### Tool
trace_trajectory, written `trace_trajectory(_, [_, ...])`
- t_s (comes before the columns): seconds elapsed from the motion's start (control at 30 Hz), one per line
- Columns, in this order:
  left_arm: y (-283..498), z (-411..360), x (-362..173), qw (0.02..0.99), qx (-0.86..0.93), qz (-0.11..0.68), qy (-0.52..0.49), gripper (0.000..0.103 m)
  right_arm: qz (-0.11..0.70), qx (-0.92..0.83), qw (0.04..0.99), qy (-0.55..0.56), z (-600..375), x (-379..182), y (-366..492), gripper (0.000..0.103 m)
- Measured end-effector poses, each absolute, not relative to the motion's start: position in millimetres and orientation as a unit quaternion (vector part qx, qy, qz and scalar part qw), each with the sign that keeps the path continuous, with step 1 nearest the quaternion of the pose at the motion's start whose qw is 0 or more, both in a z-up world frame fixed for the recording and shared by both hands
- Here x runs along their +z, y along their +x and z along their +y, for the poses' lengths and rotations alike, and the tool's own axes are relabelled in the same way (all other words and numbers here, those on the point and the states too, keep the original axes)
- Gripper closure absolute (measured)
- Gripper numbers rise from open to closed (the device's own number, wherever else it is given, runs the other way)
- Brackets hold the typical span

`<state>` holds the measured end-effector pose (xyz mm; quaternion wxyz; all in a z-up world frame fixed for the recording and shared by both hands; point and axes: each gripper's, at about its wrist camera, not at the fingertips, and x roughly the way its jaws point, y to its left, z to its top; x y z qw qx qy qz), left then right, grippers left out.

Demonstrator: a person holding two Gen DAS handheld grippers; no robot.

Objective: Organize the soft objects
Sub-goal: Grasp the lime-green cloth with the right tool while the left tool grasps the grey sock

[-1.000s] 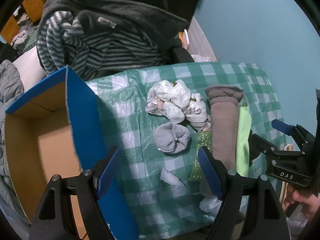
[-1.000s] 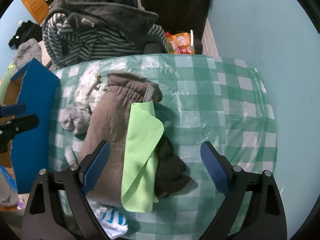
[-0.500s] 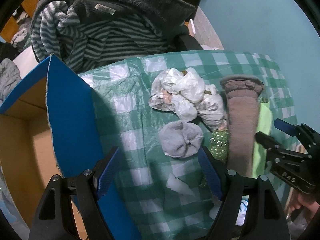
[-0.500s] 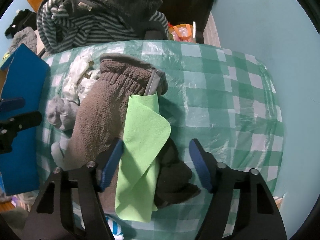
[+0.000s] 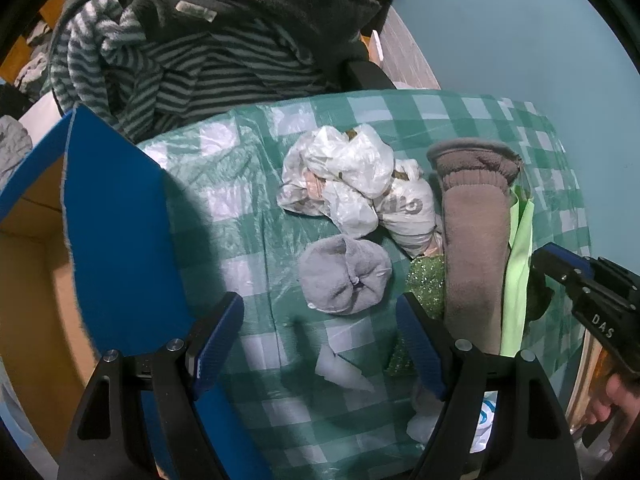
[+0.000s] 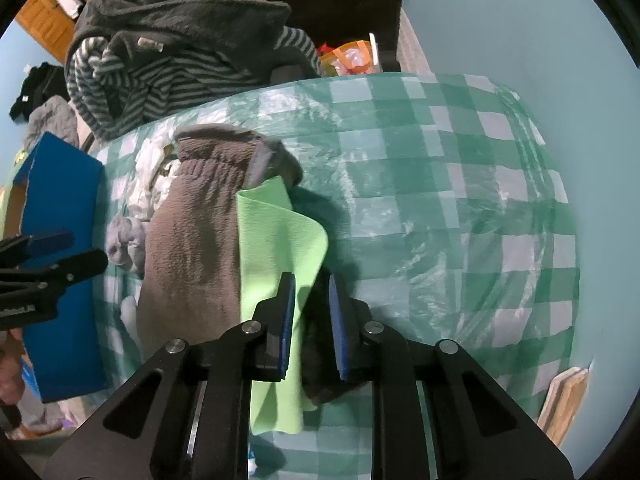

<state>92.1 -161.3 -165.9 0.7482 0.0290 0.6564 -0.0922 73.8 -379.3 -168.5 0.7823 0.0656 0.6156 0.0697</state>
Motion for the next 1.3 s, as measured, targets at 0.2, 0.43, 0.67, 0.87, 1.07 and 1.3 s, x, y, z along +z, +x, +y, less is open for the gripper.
trace_trajectory(0.2, [92.7, -161.7, -174.1, 0.745, -0.09, 0.661, 0.026, 0.023, 0.613, 0.082, 0.781, 0.086, -381.1, -165.9, 74.0, 0.077])
trace_trajectory(0.43, [97.0, -164.3, -180.0, 0.745, -0.084, 0.661, 0.031, 0.023, 0.611, 0.093, 0.783, 0.072, -372.5, -166.2, 79.2, 0.052])
trace_trajectory(0.67, [98.3, -165.7, -183.1, 0.743, -0.078, 0.664, 0.023, 0.023, 0.603, 0.104, 0.789, 0.056, -356.5, -163.2, 84.2, 0.052])
trace_trajectory(0.87, [98.7, -165.7, -186.3, 0.74, -0.077, 0.668, 0.023, 0.023, 0.615, 0.098, 0.781, 0.048, -348.3, -174.2, 89.1, 0.052])
trace_trajectory(1.07, [101.6, -166.2, -189.5, 0.737, -0.078, 0.671, 0.024, 0.023, 0.622, 0.094, 0.776, 0.049, -345.8, -179.0, 92.5, 0.077])
trace_trajectory(1.3, [101.8, -166.2, -189.9, 0.735, -0.08, 0.673, 0.025, 0.023, 0.618, 0.088, 0.779, 0.055, -353.3, -175.2, 89.8, 0.089])
